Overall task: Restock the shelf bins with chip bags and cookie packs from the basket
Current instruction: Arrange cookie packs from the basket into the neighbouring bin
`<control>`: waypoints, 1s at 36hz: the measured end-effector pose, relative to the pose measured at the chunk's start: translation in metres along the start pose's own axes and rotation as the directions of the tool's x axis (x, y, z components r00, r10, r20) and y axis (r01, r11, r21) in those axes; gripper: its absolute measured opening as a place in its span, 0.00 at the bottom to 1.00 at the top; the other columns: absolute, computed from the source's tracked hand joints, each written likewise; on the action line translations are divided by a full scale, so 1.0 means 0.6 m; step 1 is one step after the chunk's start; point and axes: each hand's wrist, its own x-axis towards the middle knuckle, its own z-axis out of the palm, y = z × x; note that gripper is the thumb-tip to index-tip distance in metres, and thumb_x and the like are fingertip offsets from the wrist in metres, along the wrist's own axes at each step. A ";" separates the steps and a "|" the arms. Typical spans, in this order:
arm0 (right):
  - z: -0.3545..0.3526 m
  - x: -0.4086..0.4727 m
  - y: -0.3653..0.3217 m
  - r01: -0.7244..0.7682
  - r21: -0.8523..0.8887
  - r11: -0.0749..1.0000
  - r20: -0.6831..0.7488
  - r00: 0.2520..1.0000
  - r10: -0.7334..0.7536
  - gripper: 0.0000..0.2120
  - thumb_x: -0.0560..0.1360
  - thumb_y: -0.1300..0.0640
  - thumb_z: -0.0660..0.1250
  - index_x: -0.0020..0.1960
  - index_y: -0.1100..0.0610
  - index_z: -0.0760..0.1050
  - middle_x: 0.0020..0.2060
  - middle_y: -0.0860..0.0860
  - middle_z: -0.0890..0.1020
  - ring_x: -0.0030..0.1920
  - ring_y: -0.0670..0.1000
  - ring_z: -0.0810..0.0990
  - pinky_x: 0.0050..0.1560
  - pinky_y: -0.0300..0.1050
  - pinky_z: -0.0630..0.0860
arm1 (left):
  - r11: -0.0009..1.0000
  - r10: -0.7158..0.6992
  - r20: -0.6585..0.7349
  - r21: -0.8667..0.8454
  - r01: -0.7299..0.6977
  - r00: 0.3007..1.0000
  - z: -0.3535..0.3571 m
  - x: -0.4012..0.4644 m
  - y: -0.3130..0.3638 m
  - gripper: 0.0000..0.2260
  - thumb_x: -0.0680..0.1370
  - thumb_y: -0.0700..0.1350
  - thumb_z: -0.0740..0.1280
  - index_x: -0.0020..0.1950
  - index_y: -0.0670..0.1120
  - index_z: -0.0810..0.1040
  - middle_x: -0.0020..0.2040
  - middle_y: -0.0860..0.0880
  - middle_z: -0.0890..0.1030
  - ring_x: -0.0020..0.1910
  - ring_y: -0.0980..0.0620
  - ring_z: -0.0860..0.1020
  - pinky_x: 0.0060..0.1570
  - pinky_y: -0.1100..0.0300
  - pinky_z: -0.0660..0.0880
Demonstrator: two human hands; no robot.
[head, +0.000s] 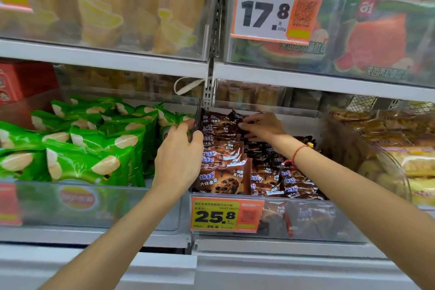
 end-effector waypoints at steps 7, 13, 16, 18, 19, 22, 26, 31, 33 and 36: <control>0.040 0.012 -0.017 0.045 -0.041 0.998 0.003 0.999 -0.045 0.14 0.76 0.63 0.67 0.61 0.56 0.78 0.65 0.54 0.76 0.58 0.53 0.79 0.53 0.38 0.77 | 1.000 0.008 -0.006 -0.001 -0.008 1.000 0.001 0.000 0.001 0.16 0.82 0.50 0.56 0.70 0.52 0.69 0.65 0.48 0.73 0.61 0.45 0.73 0.57 0.54 0.67; 0.024 0.019 -0.022 0.010 -0.044 0.999 0.147 0.989 -0.004 0.16 0.76 0.65 0.65 0.63 0.56 0.77 0.65 0.55 0.76 0.60 0.54 0.78 0.59 0.45 0.77 | 1.000 0.012 -0.012 0.014 -0.012 1.000 0.004 0.003 -0.004 0.16 0.82 0.50 0.56 0.69 0.52 0.70 0.64 0.48 0.74 0.61 0.45 0.73 0.56 0.53 0.67; 0.004 0.000 -0.027 -0.015 -0.034 0.999 0.165 0.986 0.020 0.18 0.77 0.63 0.64 0.66 0.53 0.74 0.66 0.54 0.75 0.60 0.53 0.77 0.54 0.41 0.78 | 1.000 0.015 -0.012 0.014 -0.015 1.000 0.004 0.005 -0.006 0.16 0.82 0.49 0.56 0.68 0.50 0.71 0.63 0.47 0.74 0.60 0.45 0.73 0.56 0.52 0.67; -0.013 -0.020 -0.030 -0.044 -0.046 0.998 0.085 0.995 0.048 0.17 0.77 0.63 0.64 0.65 0.53 0.75 0.65 0.54 0.76 0.59 0.54 0.78 0.56 0.45 0.78 | 1.000 0.013 -0.011 0.017 -0.013 1.000 0.004 0.005 -0.007 0.15 0.81 0.49 0.56 0.67 0.50 0.72 0.62 0.47 0.75 0.59 0.44 0.74 0.55 0.52 0.68; -0.023 -0.035 -0.033 -0.052 -0.056 0.997 0.051 0.997 0.055 0.16 0.77 0.64 0.64 0.64 0.53 0.76 0.64 0.54 0.76 0.58 0.55 0.79 0.56 0.46 0.78 | 1.000 0.010 -0.010 0.019 -0.010 1.000 0.002 0.004 -0.006 0.15 0.81 0.49 0.57 0.66 0.49 0.73 0.62 0.47 0.75 0.58 0.44 0.74 0.55 0.51 0.69; -0.054 -0.091 -0.041 -0.027 -0.079 0.997 0.056 0.998 0.031 0.15 0.77 0.65 0.64 0.61 0.55 0.77 0.61 0.54 0.78 0.56 0.55 0.80 0.57 0.49 0.78 | 1.000 0.015 -0.028 0.024 -0.014 0.999 -0.004 -0.002 0.001 0.14 0.81 0.49 0.58 0.64 0.48 0.74 0.60 0.46 0.76 0.55 0.43 0.75 0.53 0.51 0.70; -0.089 -0.178 -0.055 0.035 -0.121 0.992 0.153 0.988 -0.016 0.10 0.77 0.63 0.66 0.56 0.52 0.78 0.54 0.54 0.80 0.53 0.51 0.79 0.56 0.48 0.78 | 0.994 0.078 -0.095 0.088 -0.070 0.992 -0.018 -0.020 0.014 0.14 0.80 0.49 0.59 0.63 0.48 0.75 0.60 0.48 0.77 0.57 0.45 0.76 0.52 0.52 0.71; -0.115 -0.283 -0.072 0.171 -0.164 0.972 0.265 0.956 -0.124 0.10 0.77 0.63 0.67 0.51 0.48 0.79 0.47 0.48 0.81 0.45 0.43 0.79 0.50 0.40 0.76 | 0.975 0.196 -0.181 0.140 -0.172 0.964 -0.051 -0.064 0.021 0.12 0.79 0.51 0.62 0.61 0.50 0.76 0.58 0.52 0.77 0.57 0.49 0.74 0.51 0.55 0.71; -0.113 -0.329 -0.076 0.206 -0.139 0.969 0.316 0.936 -0.153 0.09 0.76 0.64 0.68 0.53 0.53 0.80 0.46 0.50 0.82 0.43 0.41 0.79 0.46 0.34 0.75 | 0.960 0.268 -0.166 0.133 -0.248 0.949 -0.069 -0.099 0.022 0.11 0.79 0.50 0.63 0.59 0.51 0.77 0.57 0.54 0.77 0.56 0.52 0.74 0.48 0.58 0.70; -0.099 -0.396 -0.067 0.194 -0.067 0.979 0.400 0.904 -0.152 0.09 0.75 0.65 0.68 0.51 0.52 0.80 0.45 0.51 0.84 0.41 0.45 0.81 0.44 0.37 0.78 | 0.947 0.318 -0.080 0.077 -0.312 0.945 -0.093 -0.166 0.013 0.06 0.77 0.50 0.65 0.53 0.55 0.77 0.50 0.57 0.79 0.50 0.55 0.76 0.46 0.58 0.72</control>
